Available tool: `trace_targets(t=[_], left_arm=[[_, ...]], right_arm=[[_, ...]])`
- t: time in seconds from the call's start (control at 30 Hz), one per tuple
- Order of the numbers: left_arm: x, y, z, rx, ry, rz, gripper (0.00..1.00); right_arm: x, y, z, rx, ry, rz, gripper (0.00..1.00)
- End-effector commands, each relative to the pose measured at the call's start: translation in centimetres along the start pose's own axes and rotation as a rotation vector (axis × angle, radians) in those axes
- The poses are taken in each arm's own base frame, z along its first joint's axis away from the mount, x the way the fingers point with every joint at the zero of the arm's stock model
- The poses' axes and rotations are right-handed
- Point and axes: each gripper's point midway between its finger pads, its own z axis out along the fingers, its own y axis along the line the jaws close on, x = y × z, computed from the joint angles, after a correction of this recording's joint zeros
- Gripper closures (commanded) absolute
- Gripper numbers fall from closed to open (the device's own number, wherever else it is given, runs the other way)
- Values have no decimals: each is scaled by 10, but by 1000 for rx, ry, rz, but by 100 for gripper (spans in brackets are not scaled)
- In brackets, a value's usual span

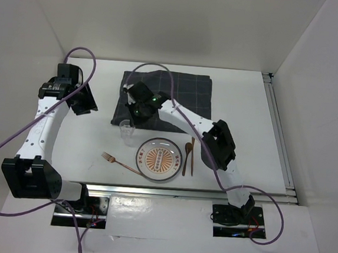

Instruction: Set the dinner table for one person

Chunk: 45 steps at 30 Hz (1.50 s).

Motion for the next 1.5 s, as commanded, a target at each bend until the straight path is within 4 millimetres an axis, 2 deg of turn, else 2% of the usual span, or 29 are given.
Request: trace_targets(t=[0.0, 0.07, 0.1, 0.17, 0.2, 0.3, 0.33, 0.37, 0.4, 0.47, 0.5, 0.53, 0.57, 0.6, 0.63, 0.77, 0.8, 0.93, 0.97, 1.03, 1.13, 1.23, 1.33, 1.37, 1.4, 1.47], left_arm=[[-19, 1, -8, -14, -54, 23, 53], [-16, -9, -10, 45, -45, 26, 51], [-14, -12, -8, 68, -37, 36, 50], [-7, -15, -5, 81, -16, 44, 42], [-7, -16, -5, 81, -16, 44, 39], [-1, -13, -5, 64, 0, 49, 27], [-1, -13, -3, 60, 8, 49, 23], [-1, -13, -3, 60, 8, 58, 14], [4, -15, -3, 62, 21, 67, 11], [9, -16, 0, 59, 44, 84, 9], [13, -18, -1, 61, 57, 93, 7], [15, -22, -1, 67, 61, 105, 7], [17, -24, -1, 66, 60, 116, 7], [19, -23, -2, 62, 69, 105, 7], [23, -24, 0, 54, 77, 109, 8], [43, -29, 3, 41, 113, 110, 10], [46, -36, -2, 58, 109, 118, 10], [72, -37, -3, 34, 164, 132, 10], [77, -35, -1, 20, 173, 131, 10], [86, -36, -7, 26, 177, 119, 10], [105, -31, -6, 19, 208, 120, 11], [112, -33, -9, 26, 210, 111, 11], [129, -26, -7, -7, 248, 96, 11], [130, -27, -13, 3, 241, 94, 11], [133, -23, -10, -19, 245, 70, 11], [135, -19, -12, -34, 224, 42, 12]], right_arm=[[-75, -45, -54, 96, -180, 52, 100], [-88, -79, -68, 152, -208, 127, 100], [-103, -117, -83, 203, -250, 192, 100], [-102, -156, -93, 256, -241, 326, 100], [-106, -194, -105, 305, -266, 402, 100], [-106, -243, -122, 378, -305, 523, 100], [-107, -271, -133, 405, -332, 569, 100], [-103, -284, -133, 408, -326, 590, 100], [-105, -312, -140, 432, -359, 637, 100], [-109, -334, -145, 448, -397, 657, 100], [-109, -345, -140, 447, -400, 667, 100], [-114, -358, -150, 458, -431, 679, 100], [-117, -365, -150, 462, -443, 683, 100], [-112, -377, -139, 470, -429, 695, 100], [-119, -385, -145, 475, -456, 698, 100], [-112, -406, -129, 481, -454, 715, 100], [-114, -410, -127, 488, -467, 712, 100], [-111, -427, -122, 557, -493, 706, 100], [-107, -430, -115, 559, -480, 709, 100], [-109, -438, -116, 595, -497, 687, 100], [-104, -443, -101, 619, -477, 672, 100], [-100, -446, -93, 620, -466, 675, 100], [-99, -450, -85, 620, -469, 674, 100], [-99, -449, -84, 611, -468, 673, 100], [-102, -448, -84, 599, -477, 669, 100], [-103, -445, -82, 577, -474, 667, 78]])
